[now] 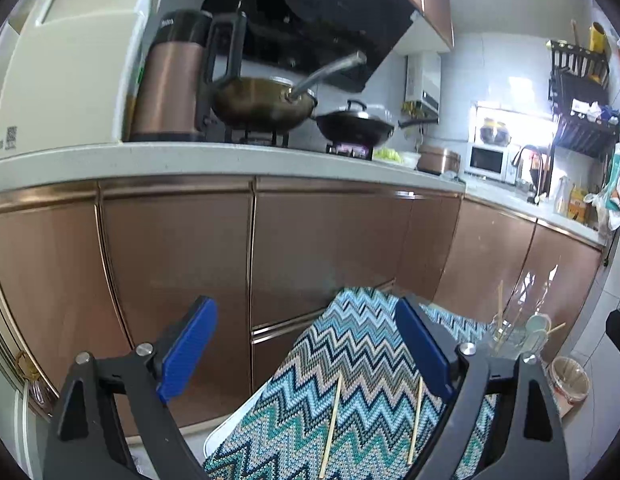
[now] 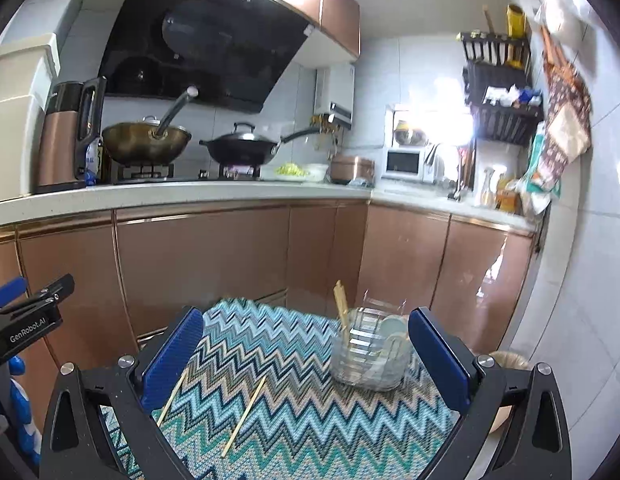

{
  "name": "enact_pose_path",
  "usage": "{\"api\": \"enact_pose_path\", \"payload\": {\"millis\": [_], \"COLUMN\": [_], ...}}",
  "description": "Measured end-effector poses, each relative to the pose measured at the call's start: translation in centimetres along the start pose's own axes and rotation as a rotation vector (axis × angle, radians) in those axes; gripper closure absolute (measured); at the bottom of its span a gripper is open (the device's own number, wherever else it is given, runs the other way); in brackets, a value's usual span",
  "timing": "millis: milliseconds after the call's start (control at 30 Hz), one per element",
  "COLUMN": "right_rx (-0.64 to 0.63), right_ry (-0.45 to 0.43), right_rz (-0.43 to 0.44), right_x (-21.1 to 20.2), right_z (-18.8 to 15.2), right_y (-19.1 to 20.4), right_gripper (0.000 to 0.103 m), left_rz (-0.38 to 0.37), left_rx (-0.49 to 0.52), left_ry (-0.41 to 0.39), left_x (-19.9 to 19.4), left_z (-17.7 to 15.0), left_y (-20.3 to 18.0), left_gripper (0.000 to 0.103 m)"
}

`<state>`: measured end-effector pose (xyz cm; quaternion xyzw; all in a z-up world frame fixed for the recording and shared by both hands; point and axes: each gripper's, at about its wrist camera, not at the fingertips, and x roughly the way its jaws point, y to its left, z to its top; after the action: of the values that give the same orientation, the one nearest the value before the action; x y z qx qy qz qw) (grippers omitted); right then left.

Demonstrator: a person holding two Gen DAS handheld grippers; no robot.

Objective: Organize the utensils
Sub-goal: 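Move both grippers down toward the last two chopsticks on the mat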

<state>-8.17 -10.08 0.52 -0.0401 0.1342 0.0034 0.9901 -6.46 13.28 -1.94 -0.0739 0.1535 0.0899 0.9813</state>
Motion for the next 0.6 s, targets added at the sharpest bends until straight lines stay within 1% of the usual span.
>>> {"api": "enact_pose_path", "payload": {"millis": [167,300,367,400,467,533,567,600], "right_rx": [0.027,0.037,0.042,0.048,0.043,0.048,0.059,0.073], "right_ry": [0.086,0.163,0.206,0.234,0.298,0.353,0.389,0.431], "right_rz": [0.037,0.073,0.095,0.103,0.121,0.154,0.176,0.203], "right_x": [3.0,5.5,7.0,7.8,9.6,11.2,12.3,13.4], "right_z": [-1.4,-2.6,-3.3,-3.7,-4.5,-5.0,-5.3,-5.5], "right_y": [-0.3,-0.1,-0.1,-0.1,-0.1,-0.1,-0.2,-0.3], "right_gripper": [0.0,0.0,0.0,0.0,0.0,0.0,0.001,0.005], "left_rz": [0.005,-0.028,-0.065,-0.094,-0.173,-0.259,-0.278,-0.299], "left_rx": [0.007,0.004,-0.003,-0.005,-0.016,-0.036,-0.041,-0.042], "left_ry": [0.074,0.175,0.234,0.277,0.377,0.5,0.541,0.586], "left_x": [2.9,6.0,7.8,8.9,11.1,13.7,14.7,15.9], "left_z": [-1.3,-2.5,-3.1,-3.4,-4.1,-4.8,-5.1,-5.4], "left_y": [0.3,0.6,0.6,0.6,0.5,0.3,0.2,0.0], "left_gripper": [0.012,0.012,0.012,0.013,0.013,0.013,0.013,0.013]}}
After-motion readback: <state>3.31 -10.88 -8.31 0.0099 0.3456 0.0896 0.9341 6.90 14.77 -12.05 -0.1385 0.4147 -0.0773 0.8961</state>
